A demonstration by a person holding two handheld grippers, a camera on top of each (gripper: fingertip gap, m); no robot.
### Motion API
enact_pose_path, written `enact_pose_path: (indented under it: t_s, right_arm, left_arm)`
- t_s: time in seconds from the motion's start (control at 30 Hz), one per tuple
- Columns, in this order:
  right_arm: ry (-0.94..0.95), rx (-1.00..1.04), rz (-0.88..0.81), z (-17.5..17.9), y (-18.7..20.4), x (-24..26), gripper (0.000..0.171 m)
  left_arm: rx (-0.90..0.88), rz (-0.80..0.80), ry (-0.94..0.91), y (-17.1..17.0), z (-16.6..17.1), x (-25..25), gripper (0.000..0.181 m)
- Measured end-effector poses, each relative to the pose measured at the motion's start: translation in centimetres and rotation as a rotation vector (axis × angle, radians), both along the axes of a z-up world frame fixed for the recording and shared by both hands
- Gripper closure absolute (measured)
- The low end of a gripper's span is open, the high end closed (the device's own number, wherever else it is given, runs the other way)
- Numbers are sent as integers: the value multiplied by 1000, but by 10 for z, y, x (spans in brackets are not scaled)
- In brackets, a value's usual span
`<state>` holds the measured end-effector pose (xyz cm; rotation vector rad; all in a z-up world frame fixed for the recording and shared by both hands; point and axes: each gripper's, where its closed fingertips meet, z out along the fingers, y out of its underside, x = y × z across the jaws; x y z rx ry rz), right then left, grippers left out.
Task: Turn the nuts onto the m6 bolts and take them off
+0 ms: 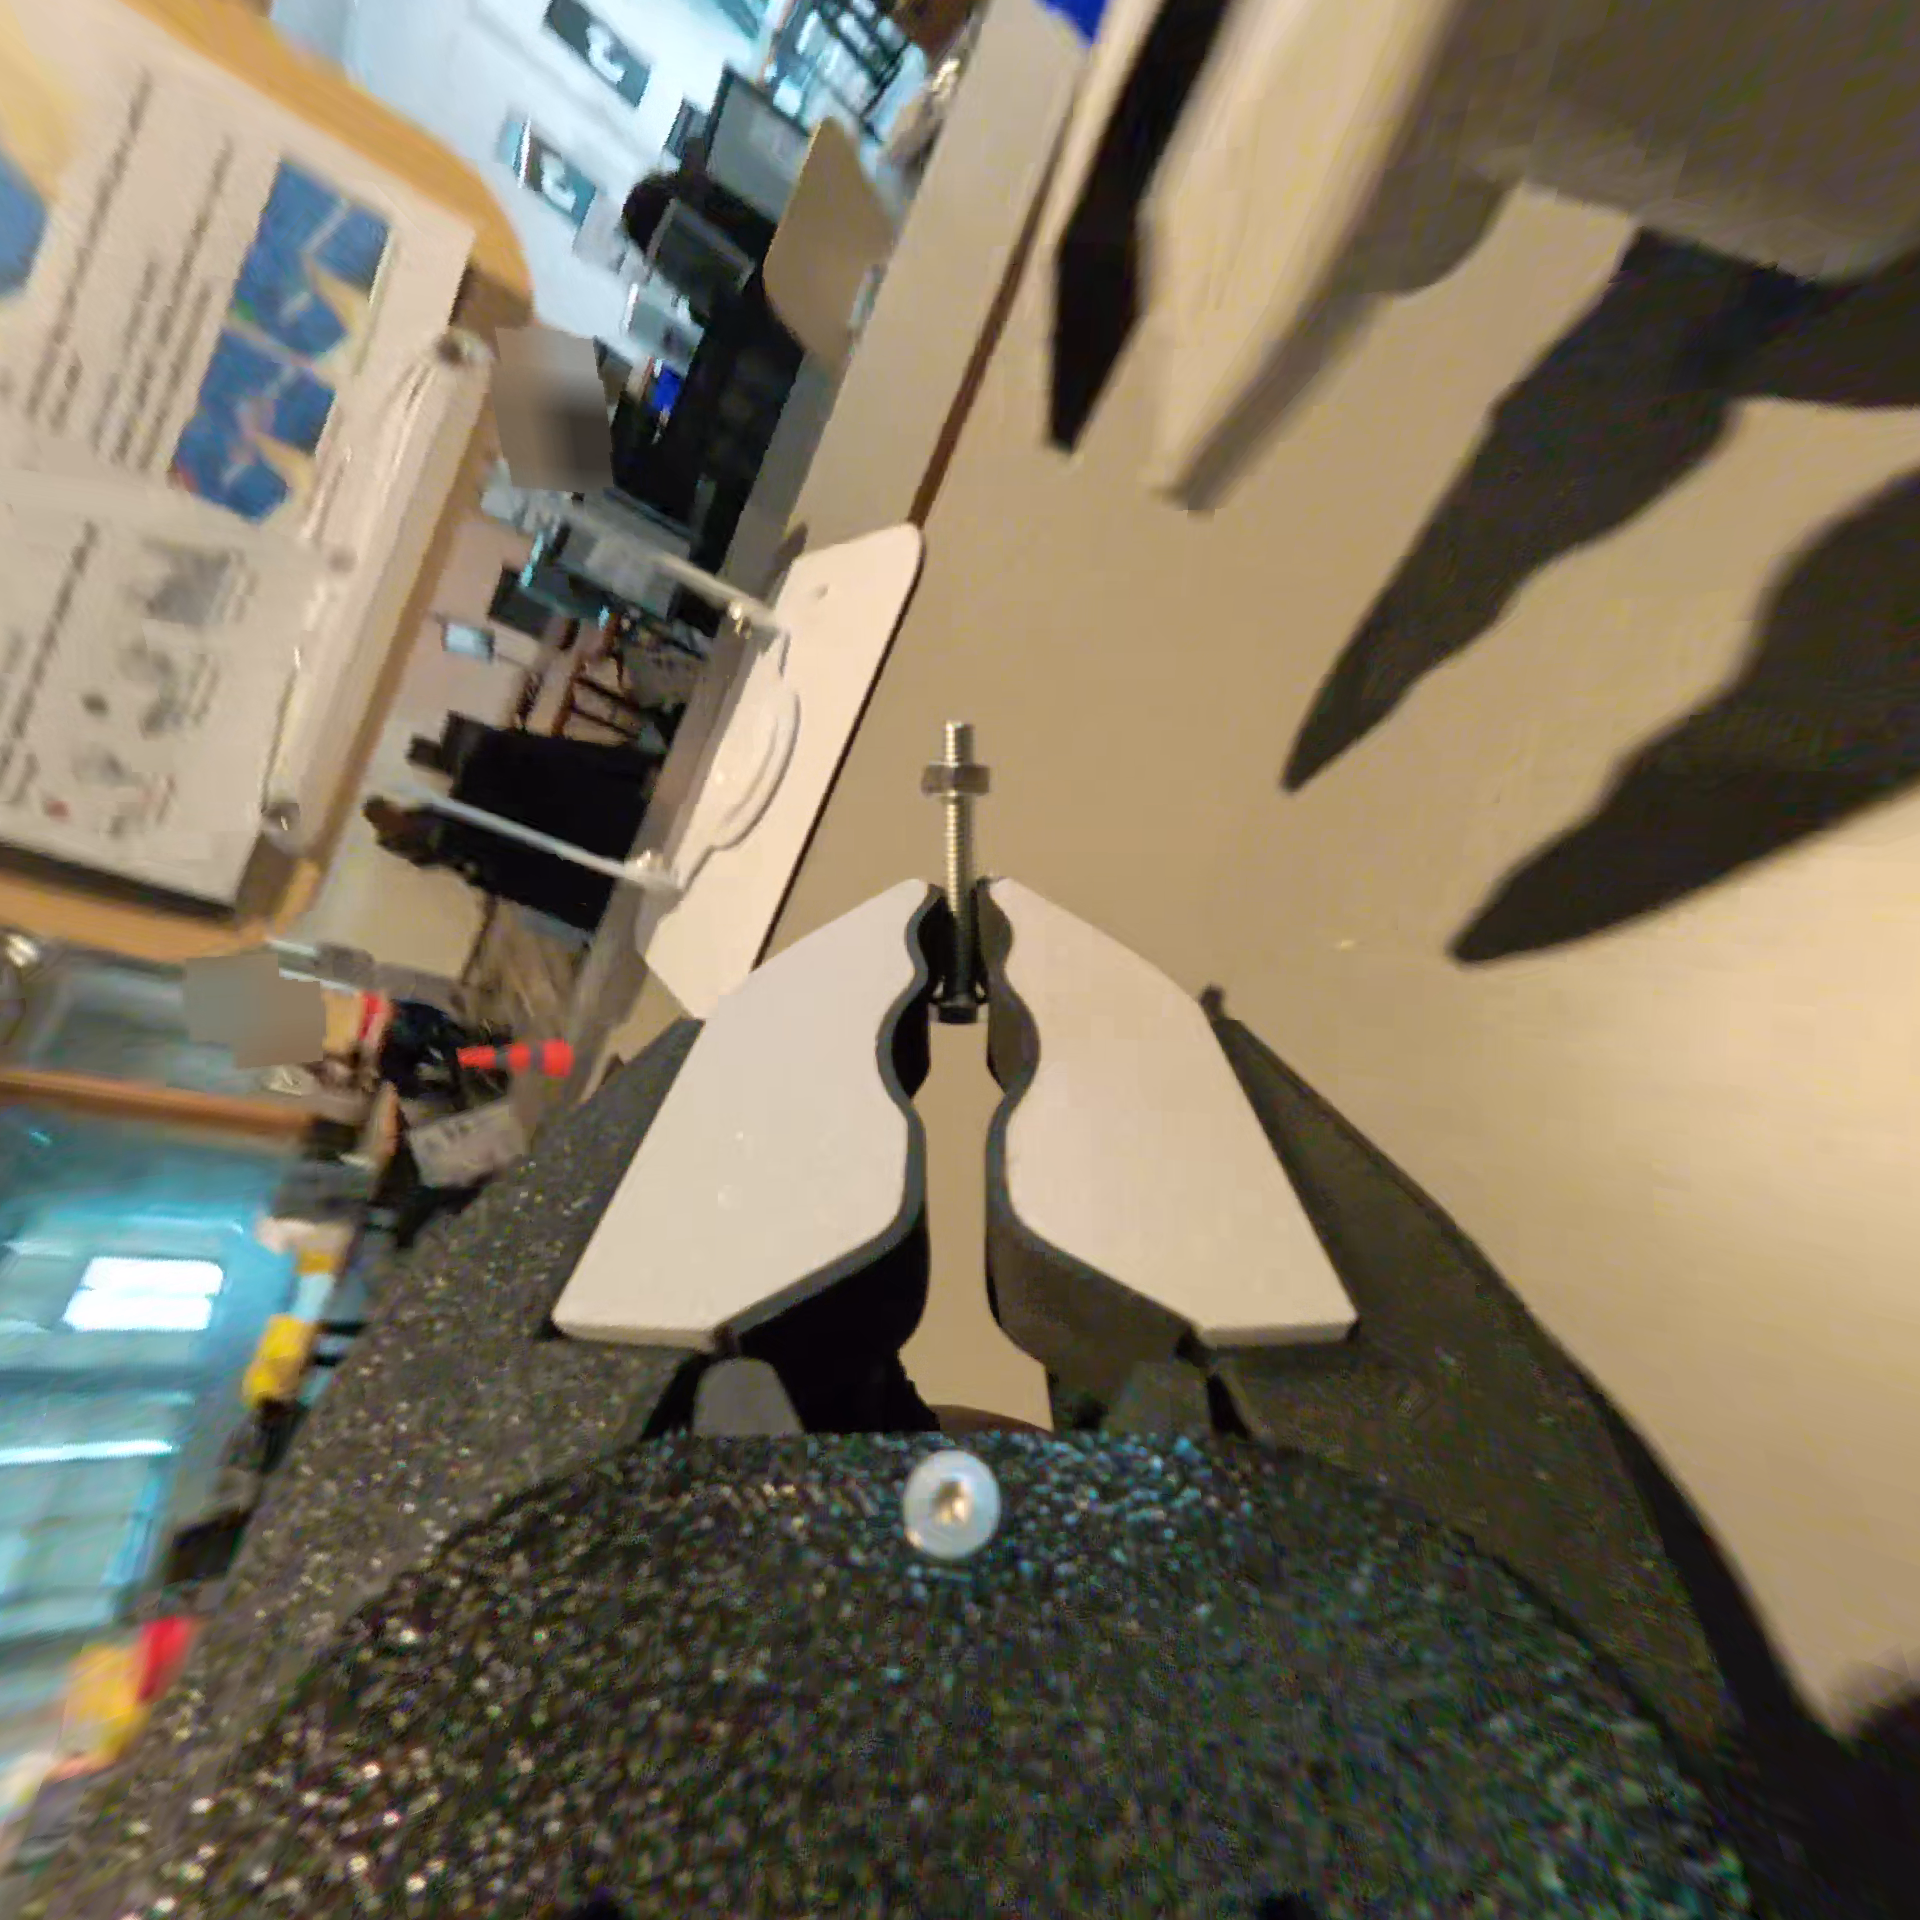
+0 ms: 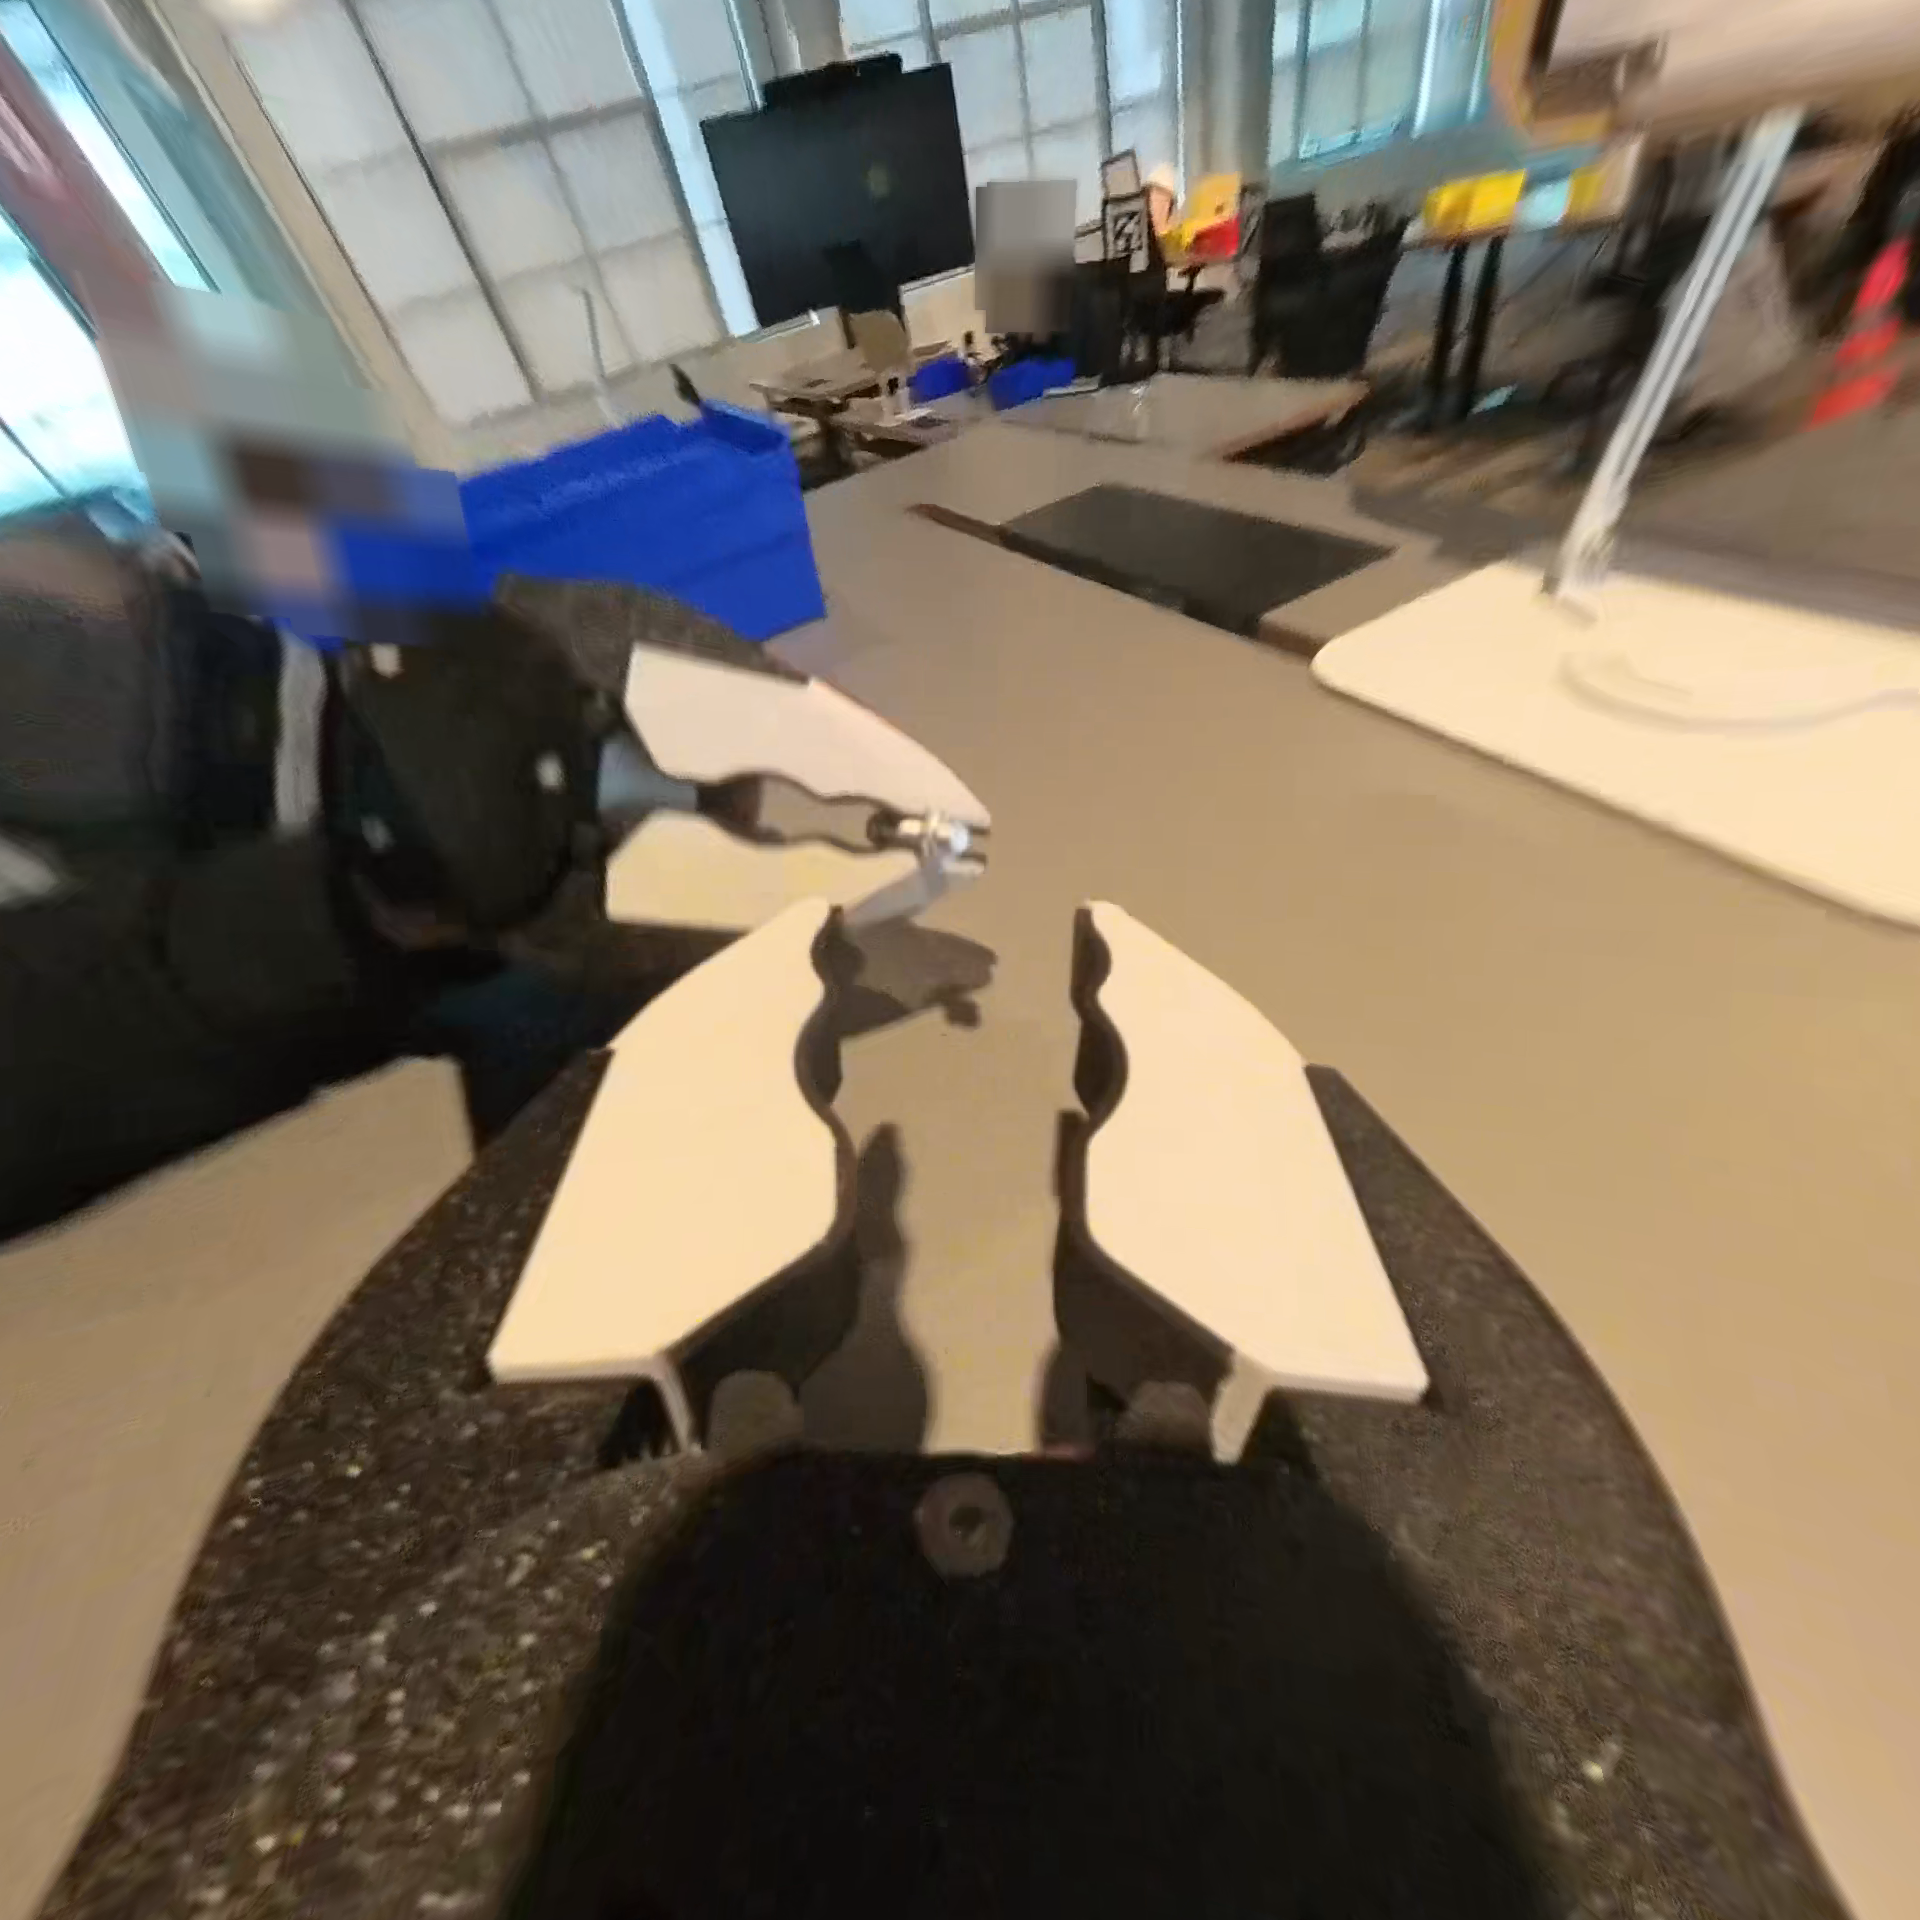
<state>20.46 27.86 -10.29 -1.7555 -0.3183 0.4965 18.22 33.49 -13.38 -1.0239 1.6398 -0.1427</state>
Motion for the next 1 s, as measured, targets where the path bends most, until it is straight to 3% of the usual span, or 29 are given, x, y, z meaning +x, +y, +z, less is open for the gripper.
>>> enact_pose_path:
  t_s: [0.1,0.5,0.6,0.77,1.0]
  right_arm:
    - [-171,80,-25,-3,2,-7,120]
    - [-123,339,-98,30,-3,-14,118]
    - [-84,345,-98,33,-5,-10,120]
    - [-79,276,-63,28,-7,-8,128]
    - [16,179,-22,20,-4,-8,124]
  left_arm:
    - [-108,38,-75,10,3,-4,176]
    - [-260,-43,-276,-9,37,-3,177]
    - [-294,-56,-326,-19,49,5,177]
    - [-273,-53,-310,-34,36,18,177]
    - [-248,-25,-342,-37,37,14,177]
